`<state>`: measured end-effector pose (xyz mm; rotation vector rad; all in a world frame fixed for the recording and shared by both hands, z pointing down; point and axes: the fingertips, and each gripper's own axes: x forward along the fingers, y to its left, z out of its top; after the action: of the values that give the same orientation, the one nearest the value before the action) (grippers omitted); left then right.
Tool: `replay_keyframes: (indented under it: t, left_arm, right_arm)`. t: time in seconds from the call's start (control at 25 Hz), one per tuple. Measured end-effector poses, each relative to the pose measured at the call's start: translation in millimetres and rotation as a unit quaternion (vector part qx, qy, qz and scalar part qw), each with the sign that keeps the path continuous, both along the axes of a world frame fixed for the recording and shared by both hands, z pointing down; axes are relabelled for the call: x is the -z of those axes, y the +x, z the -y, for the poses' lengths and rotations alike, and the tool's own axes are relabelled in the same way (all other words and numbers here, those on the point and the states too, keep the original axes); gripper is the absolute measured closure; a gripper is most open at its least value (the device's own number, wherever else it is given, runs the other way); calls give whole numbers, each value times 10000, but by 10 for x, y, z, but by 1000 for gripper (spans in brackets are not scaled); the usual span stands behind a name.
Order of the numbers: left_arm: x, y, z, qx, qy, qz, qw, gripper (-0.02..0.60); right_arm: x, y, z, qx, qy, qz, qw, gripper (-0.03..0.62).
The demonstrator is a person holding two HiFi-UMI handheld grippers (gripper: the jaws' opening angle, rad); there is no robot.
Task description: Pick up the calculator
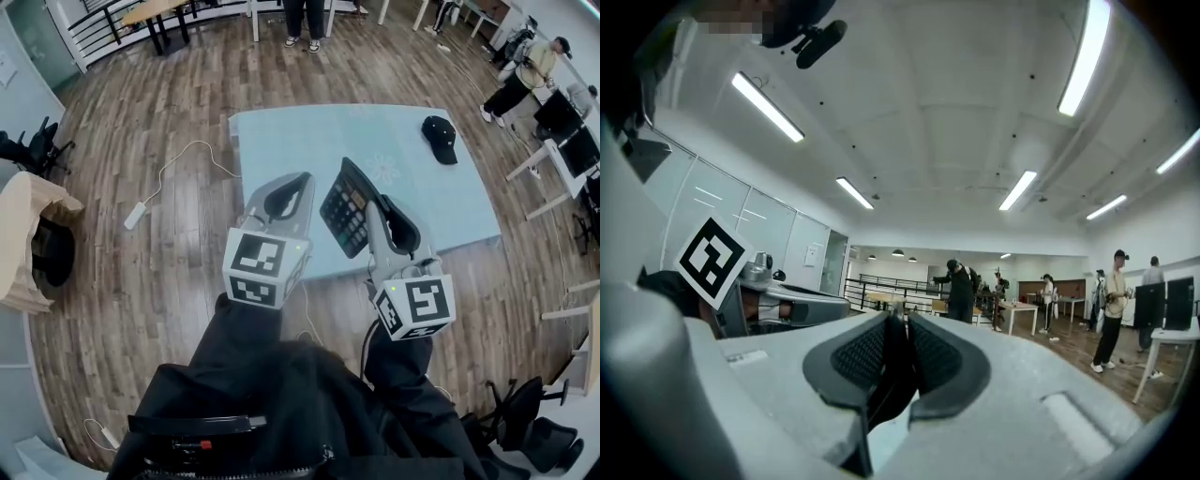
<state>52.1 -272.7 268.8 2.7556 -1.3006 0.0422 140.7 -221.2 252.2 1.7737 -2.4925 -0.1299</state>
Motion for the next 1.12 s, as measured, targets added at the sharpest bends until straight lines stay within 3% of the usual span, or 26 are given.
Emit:
replay_keyframes:
  t: [0.36, 0.64, 1.12]
  left_arm:
    - [652, 30, -156, -26, 843, 76, 9964, 581]
    - [806, 83, -203, -88, 1042, 100, 9945, 581]
    - [816, 40, -122, -72, 1034, 113, 9946, 581]
  right_arm:
    - [580, -48, -214, 79, 664, -305, 9973, 539]
    - [723, -107, -234, 32, 865, -498, 9950, 539]
    - [721, -135, -106, -7, 856, -473, 9952, 539]
